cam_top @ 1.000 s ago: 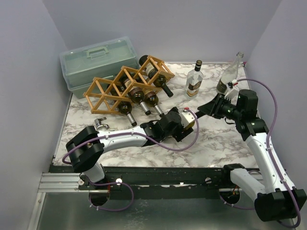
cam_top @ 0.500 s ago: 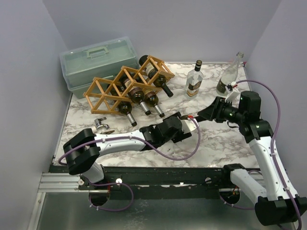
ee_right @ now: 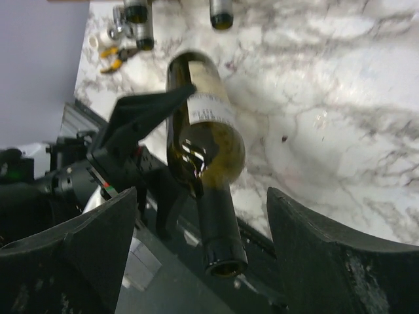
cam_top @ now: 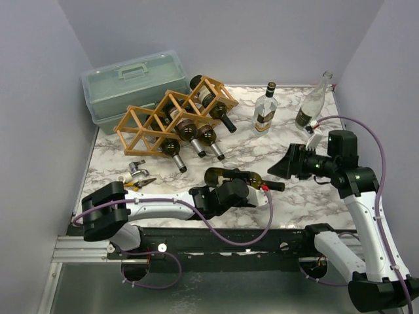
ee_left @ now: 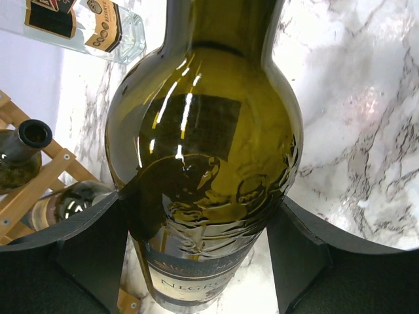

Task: Put the wine bottle on the wine rack

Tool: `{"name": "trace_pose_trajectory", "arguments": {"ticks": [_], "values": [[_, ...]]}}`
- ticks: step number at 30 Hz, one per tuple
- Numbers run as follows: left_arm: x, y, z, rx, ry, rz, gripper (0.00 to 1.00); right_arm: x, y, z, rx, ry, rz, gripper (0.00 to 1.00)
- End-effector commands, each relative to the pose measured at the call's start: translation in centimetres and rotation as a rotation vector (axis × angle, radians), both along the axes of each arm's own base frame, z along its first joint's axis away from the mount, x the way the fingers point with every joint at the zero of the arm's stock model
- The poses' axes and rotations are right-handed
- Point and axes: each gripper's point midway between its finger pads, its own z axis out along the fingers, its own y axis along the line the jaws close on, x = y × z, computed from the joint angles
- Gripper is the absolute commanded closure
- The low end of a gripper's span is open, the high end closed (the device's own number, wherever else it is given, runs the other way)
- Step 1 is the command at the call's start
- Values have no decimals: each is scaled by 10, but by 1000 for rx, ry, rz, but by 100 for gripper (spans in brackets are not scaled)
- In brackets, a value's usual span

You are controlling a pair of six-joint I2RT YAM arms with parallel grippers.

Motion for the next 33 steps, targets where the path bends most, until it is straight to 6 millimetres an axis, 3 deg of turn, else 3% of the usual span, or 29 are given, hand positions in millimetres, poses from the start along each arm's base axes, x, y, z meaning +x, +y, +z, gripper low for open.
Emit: {"name": "trace_pose_trajectory", "arguments": {"ticks": [1, 3, 8, 21, 27, 33], "values": [[6, 0, 52, -67, -175, -21, 100, -47, 18, -23, 71, 145, 116, 19], [4, 3, 53, -51, -196, -41, 100, -61, 25, -22, 92, 152, 168, 19], [-9, 7, 62, -40, -256, -140, 100, -79, 30, -42, 67, 248, 207, 23], [-31, 8, 48, 42, -323, -296, 100, -104, 52, -65, 18, 400, 378, 40], [-33, 8, 48, 41, -326, -308, 100, -119, 61, -76, -29, 457, 458, 41], [-34, 9, 51, 37, -331, -307, 100, -120, 65, -81, -56, 483, 478, 43]]}}
